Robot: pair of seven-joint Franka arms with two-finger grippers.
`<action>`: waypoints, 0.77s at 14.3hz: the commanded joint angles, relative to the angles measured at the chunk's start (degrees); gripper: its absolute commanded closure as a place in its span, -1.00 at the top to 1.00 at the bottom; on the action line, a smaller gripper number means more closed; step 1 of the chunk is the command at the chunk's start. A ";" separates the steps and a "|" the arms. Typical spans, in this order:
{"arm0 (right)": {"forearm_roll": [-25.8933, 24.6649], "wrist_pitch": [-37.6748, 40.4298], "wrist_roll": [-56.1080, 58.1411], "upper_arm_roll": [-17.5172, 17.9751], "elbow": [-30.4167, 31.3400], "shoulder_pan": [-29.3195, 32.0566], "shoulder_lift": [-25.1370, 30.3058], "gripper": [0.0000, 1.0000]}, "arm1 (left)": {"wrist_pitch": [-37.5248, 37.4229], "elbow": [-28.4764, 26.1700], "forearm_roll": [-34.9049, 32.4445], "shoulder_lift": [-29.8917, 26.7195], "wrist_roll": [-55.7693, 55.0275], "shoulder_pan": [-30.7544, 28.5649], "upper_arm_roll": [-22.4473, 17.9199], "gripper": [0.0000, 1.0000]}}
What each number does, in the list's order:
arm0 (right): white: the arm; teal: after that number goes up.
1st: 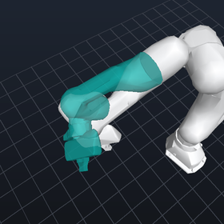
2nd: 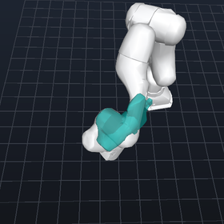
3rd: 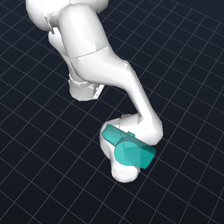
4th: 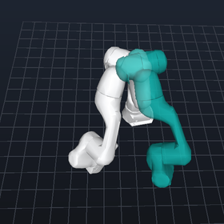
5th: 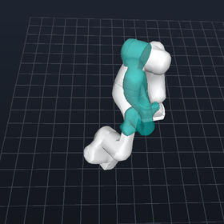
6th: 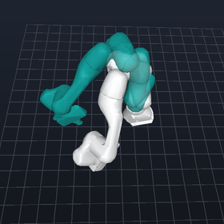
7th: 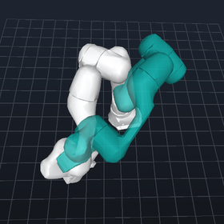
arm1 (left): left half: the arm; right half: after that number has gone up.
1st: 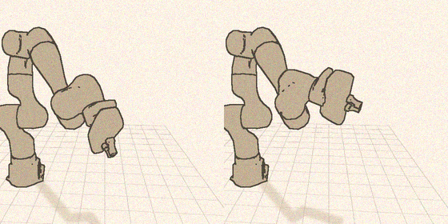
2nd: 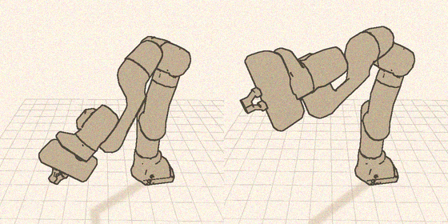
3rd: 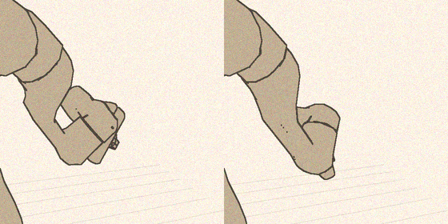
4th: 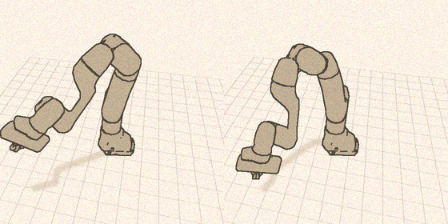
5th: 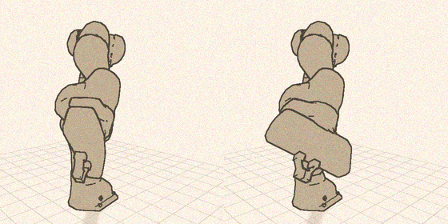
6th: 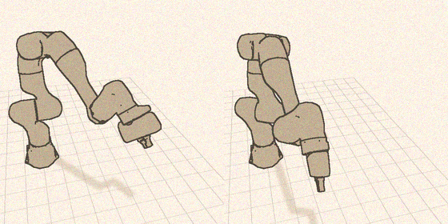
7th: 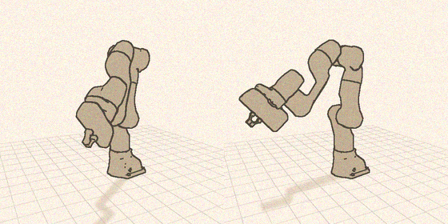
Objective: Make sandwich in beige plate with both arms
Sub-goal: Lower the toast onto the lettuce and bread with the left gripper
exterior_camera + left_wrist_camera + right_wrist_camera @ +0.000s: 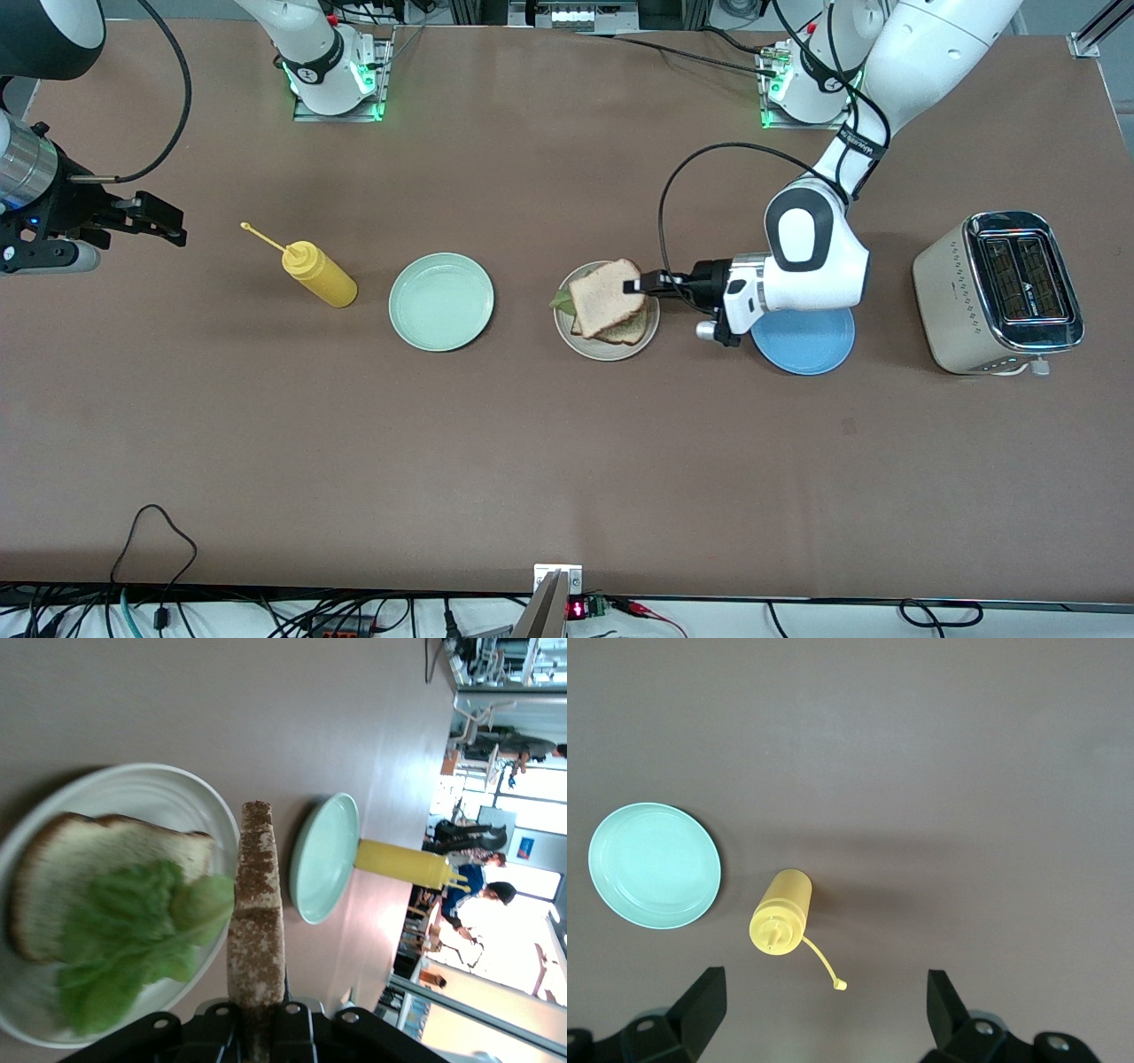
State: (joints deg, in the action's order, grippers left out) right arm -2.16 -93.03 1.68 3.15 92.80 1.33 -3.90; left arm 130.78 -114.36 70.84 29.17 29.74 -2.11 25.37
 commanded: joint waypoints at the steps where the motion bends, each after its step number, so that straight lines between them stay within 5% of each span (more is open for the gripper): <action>1: -0.74 0.66 -0.09 0.10 -0.08 -0.01 0.56 1.00 | 1.85 -2.88 5.34 -1.05 6.44 -1.58 0.38 -1.00; 6: -0.74 0.66 -0.09 0.10 0.01 0.17 0.56 1.00 | 0.19 -2.54 8.35 2.81 12.54 -0.88 0.55 -1.00; 11: -0.30 0.57 -0.09 0.10 -0.08 0.25 0.56 1.00 | -9.73 -1.75 8.00 3.17 12.98 -1.31 0.47 -1.00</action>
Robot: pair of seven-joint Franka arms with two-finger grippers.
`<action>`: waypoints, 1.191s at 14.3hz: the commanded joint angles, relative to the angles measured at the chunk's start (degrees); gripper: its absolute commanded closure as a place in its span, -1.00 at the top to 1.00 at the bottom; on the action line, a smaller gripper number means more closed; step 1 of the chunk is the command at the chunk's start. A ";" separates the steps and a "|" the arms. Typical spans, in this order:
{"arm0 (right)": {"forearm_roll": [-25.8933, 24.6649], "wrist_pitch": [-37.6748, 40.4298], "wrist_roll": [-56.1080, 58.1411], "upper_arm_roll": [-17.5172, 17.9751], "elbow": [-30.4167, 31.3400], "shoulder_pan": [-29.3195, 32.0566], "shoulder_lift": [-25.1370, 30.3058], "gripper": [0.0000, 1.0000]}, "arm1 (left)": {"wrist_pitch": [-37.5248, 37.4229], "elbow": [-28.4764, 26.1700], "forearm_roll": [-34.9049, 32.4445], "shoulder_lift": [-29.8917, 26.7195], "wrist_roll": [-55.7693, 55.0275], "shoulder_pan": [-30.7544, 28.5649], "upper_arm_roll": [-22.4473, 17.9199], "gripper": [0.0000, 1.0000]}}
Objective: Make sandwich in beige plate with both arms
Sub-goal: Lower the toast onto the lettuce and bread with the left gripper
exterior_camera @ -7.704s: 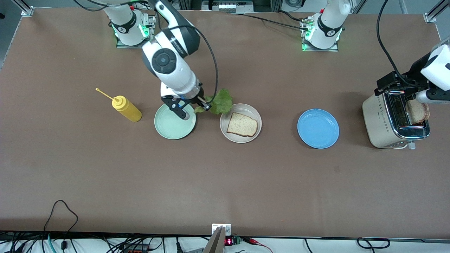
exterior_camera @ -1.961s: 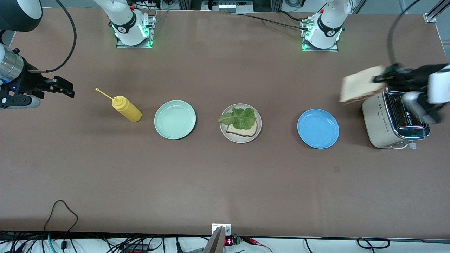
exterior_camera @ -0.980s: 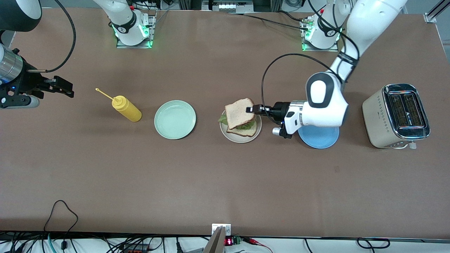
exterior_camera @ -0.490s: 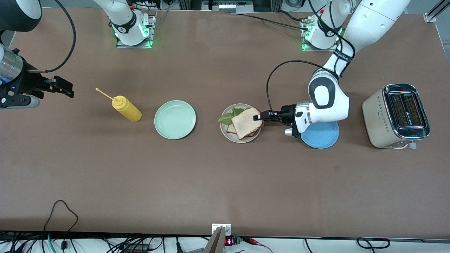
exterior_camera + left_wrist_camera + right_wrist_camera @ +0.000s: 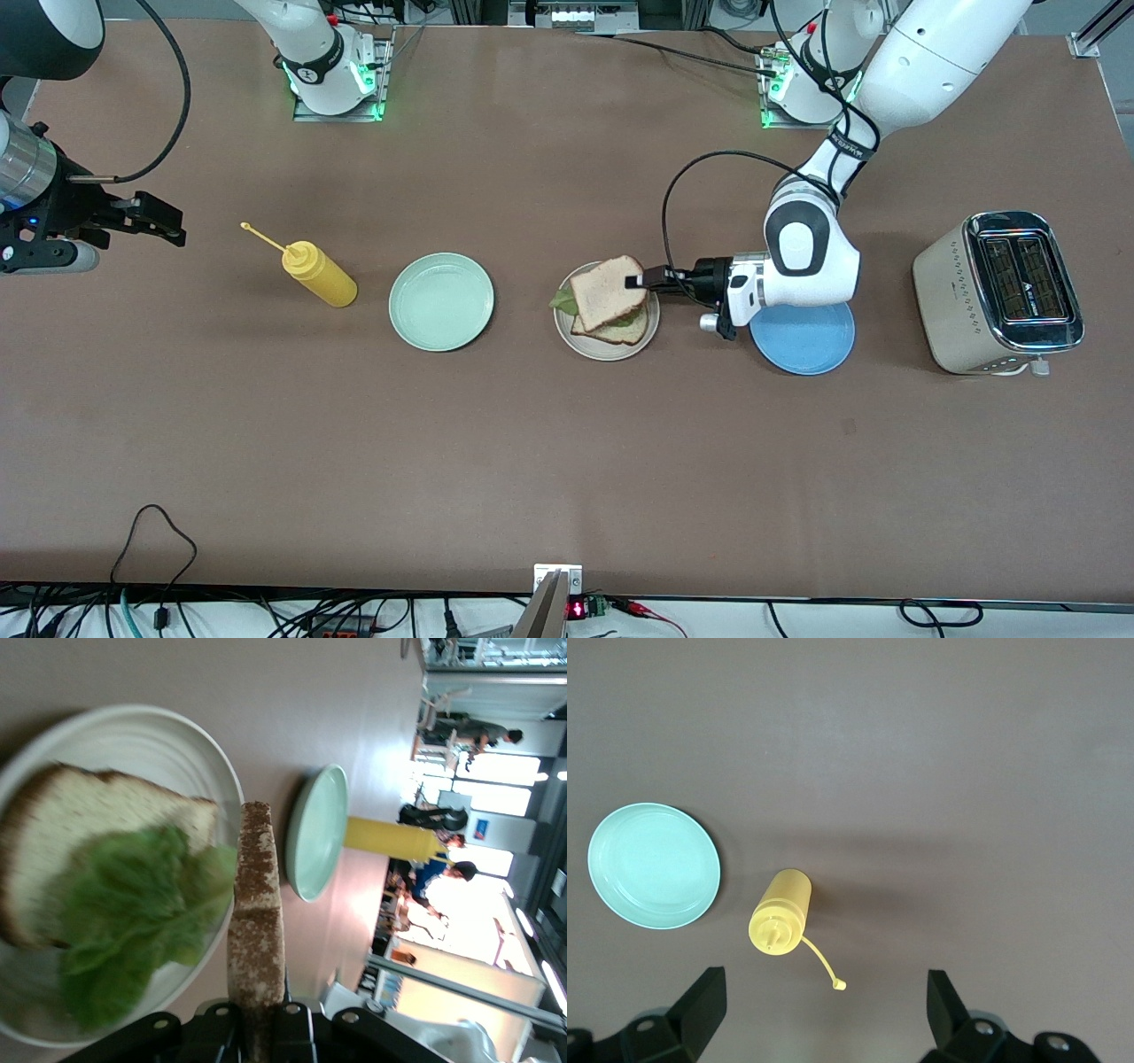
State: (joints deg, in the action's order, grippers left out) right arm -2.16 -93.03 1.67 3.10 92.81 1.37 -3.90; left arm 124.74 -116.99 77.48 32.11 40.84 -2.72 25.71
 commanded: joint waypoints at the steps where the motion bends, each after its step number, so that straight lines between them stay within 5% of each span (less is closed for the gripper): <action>1: -0.21 0.66 -0.18 0.15 0.01 0.21 0.56 1.00 | -5.11 1.58 1.18 0.23 1.70 -0.80 -0.04 -1.00; 7: -0.30 0.83 -0.09 0.15 0.01 0.21 0.56 1.00 | -8.54 9.05 -6.90 8.48 2.05 -1.76 -0.57 -1.00; 17: -0.30 0.83 -0.09 0.06 0.01 0.12 0.56 1.00 | -9.61 11.96 -9.46 11.22 1.70 -1.59 -0.57 -1.00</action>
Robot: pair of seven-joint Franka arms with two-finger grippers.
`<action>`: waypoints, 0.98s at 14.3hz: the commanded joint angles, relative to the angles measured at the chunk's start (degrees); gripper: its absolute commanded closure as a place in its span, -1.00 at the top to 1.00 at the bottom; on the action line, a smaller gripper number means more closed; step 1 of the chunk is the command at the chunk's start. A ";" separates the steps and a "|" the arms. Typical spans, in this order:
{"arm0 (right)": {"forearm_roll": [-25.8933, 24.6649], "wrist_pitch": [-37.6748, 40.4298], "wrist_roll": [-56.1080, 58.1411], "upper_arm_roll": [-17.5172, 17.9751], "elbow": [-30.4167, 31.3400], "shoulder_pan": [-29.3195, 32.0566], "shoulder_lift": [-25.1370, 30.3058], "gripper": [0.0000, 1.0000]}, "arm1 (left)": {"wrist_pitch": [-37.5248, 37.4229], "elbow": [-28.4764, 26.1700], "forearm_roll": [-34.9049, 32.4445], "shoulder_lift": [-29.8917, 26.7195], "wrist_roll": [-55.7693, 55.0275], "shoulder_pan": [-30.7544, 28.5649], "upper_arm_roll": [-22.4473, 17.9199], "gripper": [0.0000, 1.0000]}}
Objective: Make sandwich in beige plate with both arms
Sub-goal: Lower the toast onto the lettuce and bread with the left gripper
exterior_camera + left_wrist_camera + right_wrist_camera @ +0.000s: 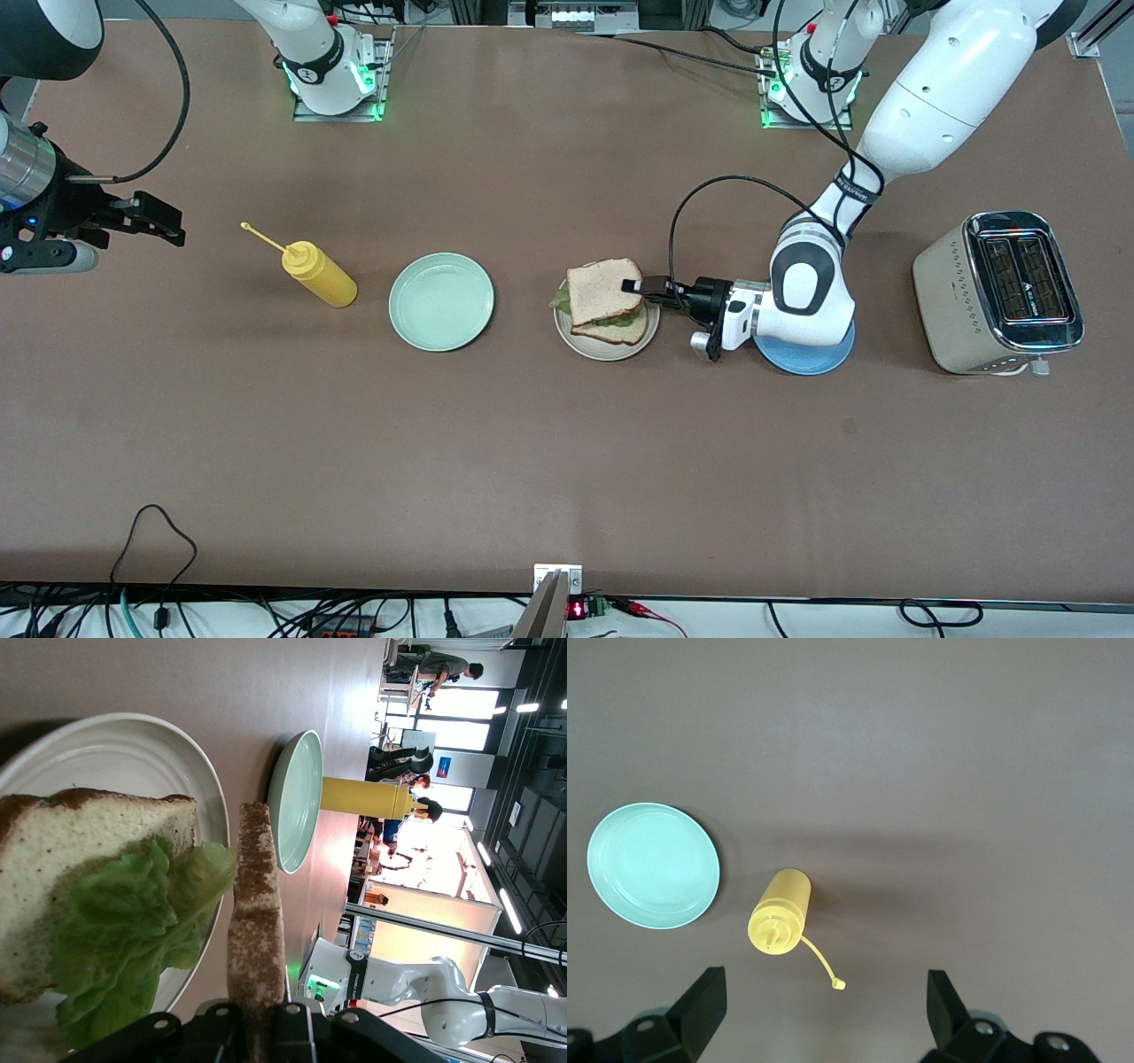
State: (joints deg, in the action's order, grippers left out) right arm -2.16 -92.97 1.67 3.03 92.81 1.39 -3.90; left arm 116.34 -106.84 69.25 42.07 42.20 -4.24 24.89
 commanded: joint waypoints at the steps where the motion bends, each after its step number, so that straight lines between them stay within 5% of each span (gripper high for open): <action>1: -0.30 0.69 -0.09 0.14 0.00 0.11 0.56 1.00 | -1.12 1.90 -1.22 1.43 0.33 0.02 0.16 -1.00; 10: -0.21 0.69 -0.09 0.14 0.00 0.20 0.47 1.00 | -1.12 6.82 -5.53 6.80 0.86 0.03 -0.72 -1.00; 11: -0.21 0.60 -0.09 0.14 -0.09 0.20 0.47 1.00 | -1.12 6.82 -5.62 6.71 0.86 0.03 -0.72 -0.81; 12: -0.21 0.69 -0.18 0.14 0.00 0.20 0.47 1.00 | -1.03 6.91 -5.62 6.71 0.86 0.20 -0.80 -0.37; 14: -0.21 0.69 -0.18 0.14 -0.09 0.20 0.38 1.00 | -0.76 6.91 -5.62 6.36 0.86 0.03 -0.80 0.85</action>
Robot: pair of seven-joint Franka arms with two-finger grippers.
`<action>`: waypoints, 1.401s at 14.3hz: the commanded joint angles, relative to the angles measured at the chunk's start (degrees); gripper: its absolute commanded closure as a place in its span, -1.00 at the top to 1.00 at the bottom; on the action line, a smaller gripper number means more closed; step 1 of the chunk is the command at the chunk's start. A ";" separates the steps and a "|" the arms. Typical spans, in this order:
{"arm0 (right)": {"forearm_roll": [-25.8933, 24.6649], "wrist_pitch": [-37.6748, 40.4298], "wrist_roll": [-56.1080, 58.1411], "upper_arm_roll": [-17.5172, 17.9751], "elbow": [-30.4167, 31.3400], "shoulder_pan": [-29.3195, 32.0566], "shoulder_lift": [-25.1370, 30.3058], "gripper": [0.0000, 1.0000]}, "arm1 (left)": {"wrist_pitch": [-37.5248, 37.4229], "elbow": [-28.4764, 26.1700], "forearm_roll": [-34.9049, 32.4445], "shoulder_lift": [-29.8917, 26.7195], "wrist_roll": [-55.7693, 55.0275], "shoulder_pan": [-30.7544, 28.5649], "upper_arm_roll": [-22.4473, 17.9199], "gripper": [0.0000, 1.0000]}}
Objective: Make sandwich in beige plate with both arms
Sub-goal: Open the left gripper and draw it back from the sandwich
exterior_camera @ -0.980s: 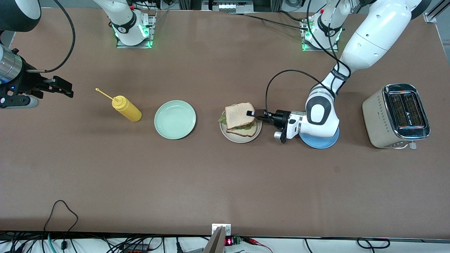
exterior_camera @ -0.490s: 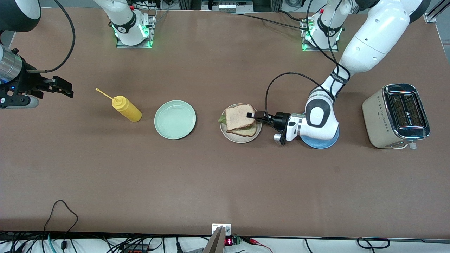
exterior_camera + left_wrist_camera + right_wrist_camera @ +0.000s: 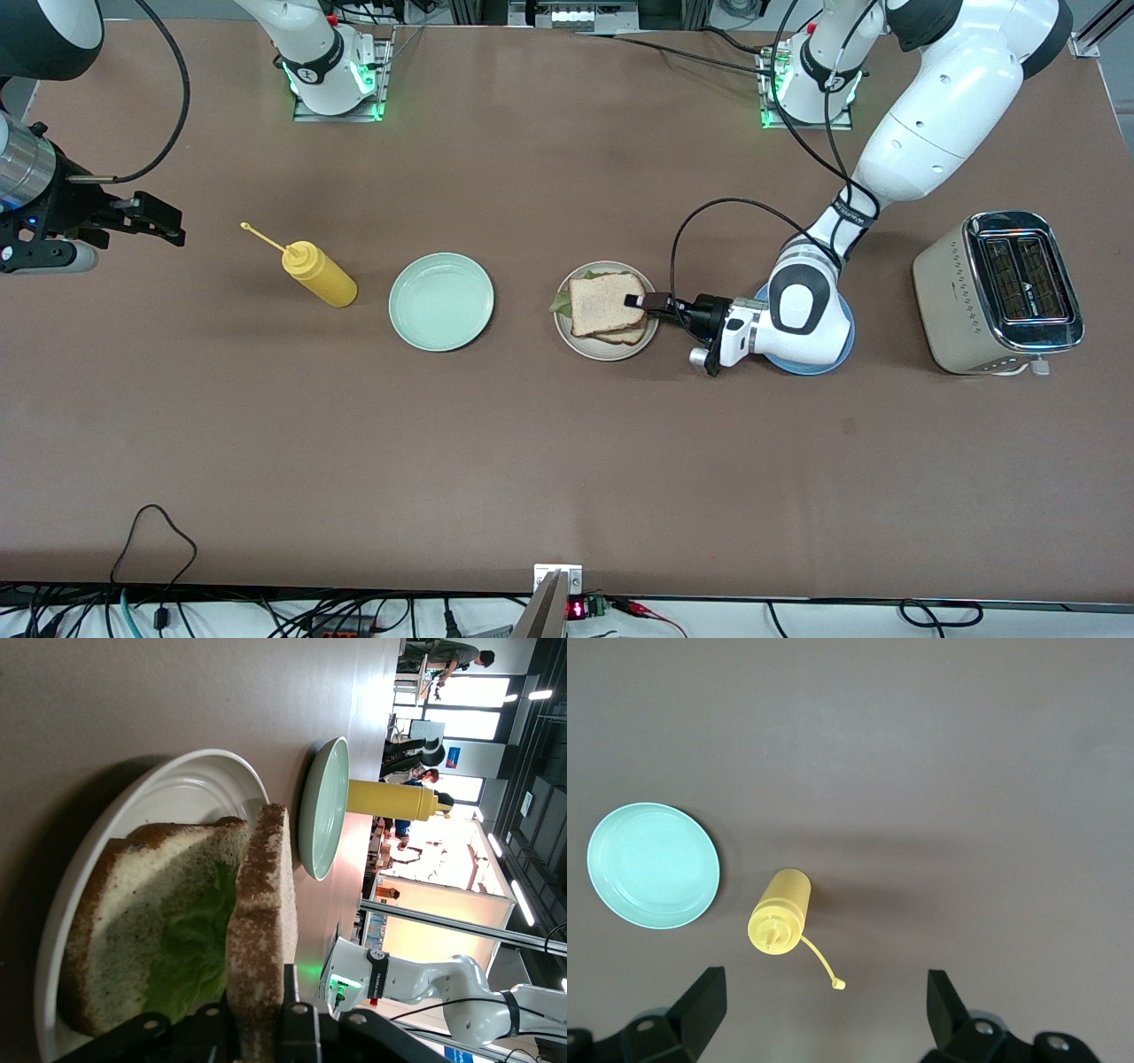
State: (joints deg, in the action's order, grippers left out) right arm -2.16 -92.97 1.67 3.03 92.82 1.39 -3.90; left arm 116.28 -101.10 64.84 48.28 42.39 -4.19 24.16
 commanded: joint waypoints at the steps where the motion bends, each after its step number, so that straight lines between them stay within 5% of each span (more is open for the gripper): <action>1: -0.21 0.69 -0.18 0.14 -0.09 0.19 0.47 1.00 | -0.88 1.08 -1.30 -0.03 0.77 -0.38 -0.08 1.00; 12: -0.04 0.60 -0.18 0.14 -0.09 0.28 0.38 1.00 | -4.03 0.82 -8.32 -1.60 0.68 -3.89 0.01 1.00; 20: -0.04 0.68 -0.09 0.14 -0.09 0.20 0.38 1.00 | -7.30 0.99 -19.55 -11.79 -11.33 -4.86 -0.43 1.00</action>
State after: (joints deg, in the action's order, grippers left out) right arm -2.16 -92.97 1.67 3.00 92.82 1.39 -3.90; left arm 109.68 -99.48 50.03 41.05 36.80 -9.60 24.05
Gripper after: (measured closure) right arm 0.000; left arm 0.000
